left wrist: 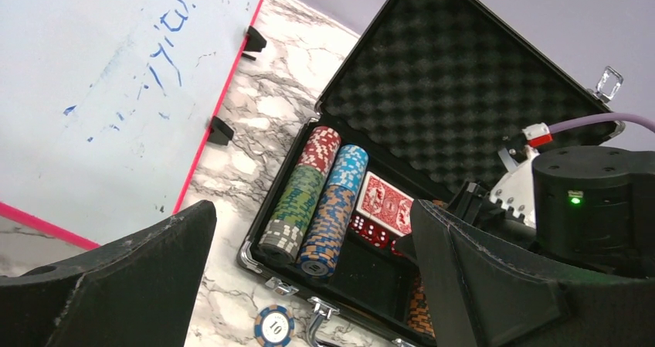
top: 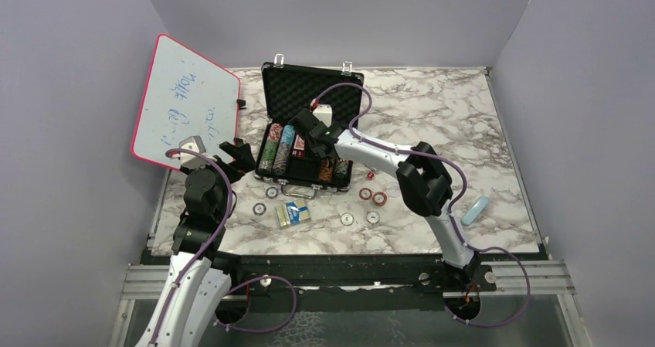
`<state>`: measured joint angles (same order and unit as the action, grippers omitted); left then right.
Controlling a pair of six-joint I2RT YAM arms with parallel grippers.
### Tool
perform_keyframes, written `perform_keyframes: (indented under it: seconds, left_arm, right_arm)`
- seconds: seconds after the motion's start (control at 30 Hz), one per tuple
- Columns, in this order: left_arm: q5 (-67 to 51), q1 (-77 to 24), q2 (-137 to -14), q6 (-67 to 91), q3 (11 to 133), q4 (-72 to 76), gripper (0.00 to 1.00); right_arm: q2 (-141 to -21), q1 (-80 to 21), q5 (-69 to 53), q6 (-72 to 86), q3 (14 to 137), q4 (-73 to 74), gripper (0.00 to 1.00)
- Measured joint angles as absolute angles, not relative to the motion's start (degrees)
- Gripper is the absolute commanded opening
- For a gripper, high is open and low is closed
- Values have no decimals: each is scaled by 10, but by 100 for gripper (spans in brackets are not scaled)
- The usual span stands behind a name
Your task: Pack up texas hold em set
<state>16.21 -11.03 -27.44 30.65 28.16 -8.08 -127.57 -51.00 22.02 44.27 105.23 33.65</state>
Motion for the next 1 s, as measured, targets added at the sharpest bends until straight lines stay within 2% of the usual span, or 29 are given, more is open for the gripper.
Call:
perform_keyframes:
  seconds: [0.5, 1.0]
  left_arm:
    - [154, -117, -274, 306, 282, -69, 99]
    - [154, -117, -274, 306, 282, -69, 99]
  right_arm:
    - [-1293, -510, 234, 448, 1059, 336, 23]
    - [-1306, -509, 230, 434, 1071, 336, 35]
